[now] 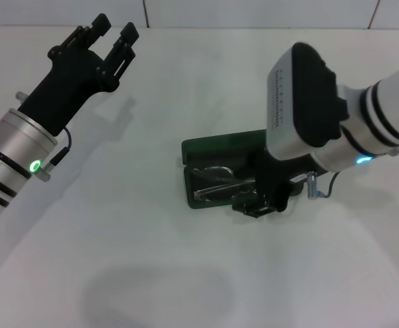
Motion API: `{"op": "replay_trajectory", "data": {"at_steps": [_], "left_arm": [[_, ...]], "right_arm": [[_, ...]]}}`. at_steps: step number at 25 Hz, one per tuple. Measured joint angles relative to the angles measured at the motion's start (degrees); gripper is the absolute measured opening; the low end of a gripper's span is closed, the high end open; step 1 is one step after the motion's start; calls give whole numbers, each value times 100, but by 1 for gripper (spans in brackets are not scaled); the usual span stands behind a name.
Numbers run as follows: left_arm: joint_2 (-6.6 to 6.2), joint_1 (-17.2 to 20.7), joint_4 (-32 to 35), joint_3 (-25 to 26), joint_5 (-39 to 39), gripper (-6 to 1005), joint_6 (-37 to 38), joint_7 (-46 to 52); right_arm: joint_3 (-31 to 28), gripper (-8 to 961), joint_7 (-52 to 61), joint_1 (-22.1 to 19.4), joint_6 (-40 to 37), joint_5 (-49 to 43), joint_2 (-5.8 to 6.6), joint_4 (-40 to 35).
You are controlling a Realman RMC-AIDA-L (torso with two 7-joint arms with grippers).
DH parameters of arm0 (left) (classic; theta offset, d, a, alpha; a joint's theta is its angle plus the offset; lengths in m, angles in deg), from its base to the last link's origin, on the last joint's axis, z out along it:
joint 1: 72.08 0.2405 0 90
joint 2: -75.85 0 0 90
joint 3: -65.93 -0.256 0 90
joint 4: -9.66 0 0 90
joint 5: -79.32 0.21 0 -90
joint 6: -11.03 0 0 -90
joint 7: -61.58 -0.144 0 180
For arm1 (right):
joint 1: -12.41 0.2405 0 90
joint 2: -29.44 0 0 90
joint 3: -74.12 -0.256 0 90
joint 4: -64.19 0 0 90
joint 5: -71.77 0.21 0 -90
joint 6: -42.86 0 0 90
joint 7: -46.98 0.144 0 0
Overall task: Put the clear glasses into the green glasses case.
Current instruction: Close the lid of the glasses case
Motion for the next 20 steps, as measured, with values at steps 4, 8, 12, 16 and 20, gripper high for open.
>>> {"op": "replay_trajectory", "data": {"at_steps": [4,8,12,16,20], "left_arm": [[0,17,2,0,0,530,0,0],[0,26,22,0,0,530,0,2],[-5,56,76,0,0,530,4,5],[-9,67,94,0,0,530,5,26],[-7,69,87,0,0,530,8,12]], "right_arm": [[-78,560,-11,-280,-45,-9,33,-487],[-323,560,-122,-501,-243,34,34,-825],[-911,560,-644,-722,-495,668,28,-854],[-1715,560,-1421,-900,-806,1585,29,-574],[-2329,560,-2001,-1082,-403,2216,7,-19]]}}
